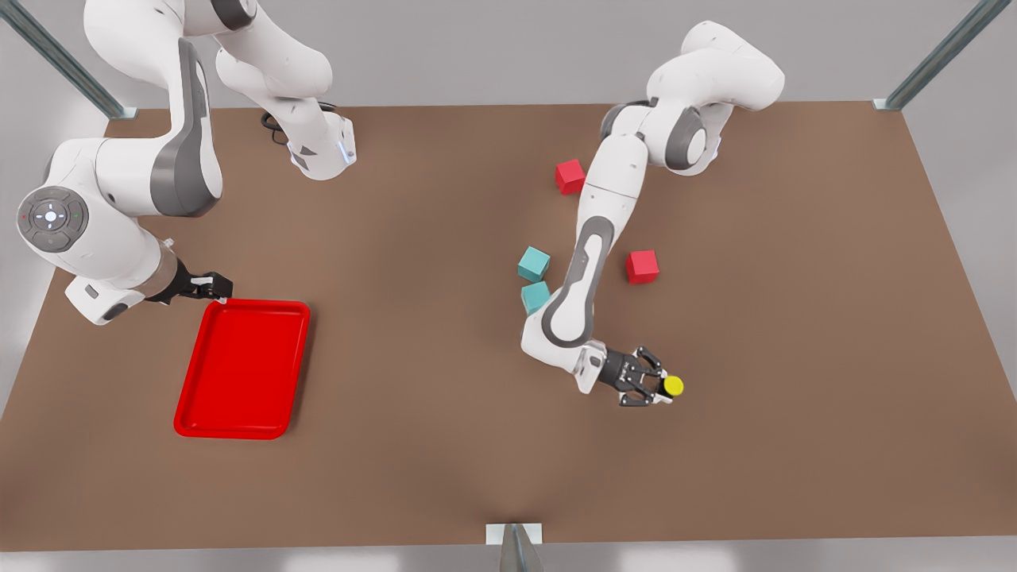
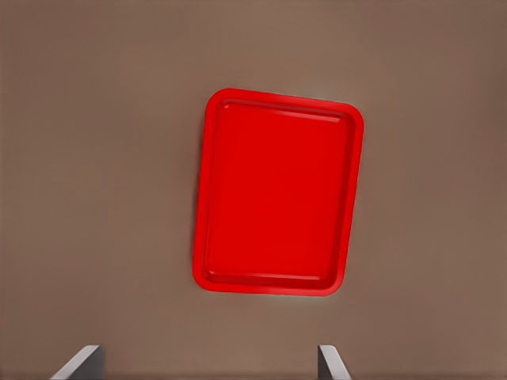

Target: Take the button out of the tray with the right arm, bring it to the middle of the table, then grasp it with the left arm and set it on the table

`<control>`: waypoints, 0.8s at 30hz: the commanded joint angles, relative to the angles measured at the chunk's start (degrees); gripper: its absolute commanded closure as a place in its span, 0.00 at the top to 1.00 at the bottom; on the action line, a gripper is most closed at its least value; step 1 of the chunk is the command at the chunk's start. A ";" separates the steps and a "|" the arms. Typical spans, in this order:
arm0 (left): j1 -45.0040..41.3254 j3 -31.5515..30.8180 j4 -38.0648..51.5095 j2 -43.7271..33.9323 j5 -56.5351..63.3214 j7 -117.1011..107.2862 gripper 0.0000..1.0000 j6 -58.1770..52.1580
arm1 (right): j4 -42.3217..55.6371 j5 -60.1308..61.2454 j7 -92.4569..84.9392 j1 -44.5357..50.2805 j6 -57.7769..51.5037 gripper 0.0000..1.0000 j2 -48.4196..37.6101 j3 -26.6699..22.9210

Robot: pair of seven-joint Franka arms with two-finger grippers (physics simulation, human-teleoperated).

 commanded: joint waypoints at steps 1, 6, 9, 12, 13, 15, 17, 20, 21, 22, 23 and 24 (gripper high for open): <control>1.04 -0.06 0.01 0.91 4.29 -41.21 0.47 2.53 | 0.01 0.03 -0.03 0.00 -0.02 1.00 -0.06 0.02; 2.18 -0.06 0.01 2.76 5.79 -41.21 0.47 3.85 | 0.01 0.03 -0.03 0.00 -0.02 1.00 -0.06 0.02; 2.27 -0.06 0.01 3.55 5.96 -41.04 0.47 5.34 | 0.01 0.03 -0.03 0.00 -0.02 1.00 -0.06 0.02; 2.97 -0.14 -0.08 3.55 9.04 -39.20 0.48 6.57 | 0.09 0.03 -0.03 0.00 -0.02 1.00 -0.06 0.02; 2.79 -0.14 -0.08 3.37 8.86 -29.89 0.47 6.57 | 0.01 0.03 -0.03 0.00 -0.02 1.00 -0.06 0.02; 2.71 -0.14 -0.16 3.37 8.60 -14.24 0.47 6.48 | 0.01 0.03 -0.03 0.00 -0.02 1.00 -0.06 0.02; 2.27 -0.23 -0.69 3.37 8.51 0.78 0.47 6.31 | 0.01 0.03 -0.03 0.00 -0.02 1.00 -0.06 0.02; 2.18 -0.50 -1.22 3.37 8.69 16.00 0.47 5.87 | 0.01 -0.06 -0.11 -0.08 -0.02 1.00 -0.06 0.02; 2.27 -0.50 -1.22 3.37 8.86 16.09 0.47 5.87 | 0.09 -0.14 -0.11 -0.17 -0.02 1.00 -0.06 -0.07; 2.44 -1.02 -1.22 3.55 8.95 15.92 0.47 5.87 | 0.01 -0.14 -0.11 -0.17 -0.02 1.00 -0.06 -0.07; 2.44 -1.11 -1.22 3.55 8.95 15.65 0.47 5.87 | 0.09 0.03 -0.03 0.09 -0.02 1.00 -0.06 -0.07; 2.62 -1.81 -1.22 3.90 8.60 15.48 0.47 5.87 | 0.09 -0.23 -0.11 0.00 0.07 1.00 0.03 -0.07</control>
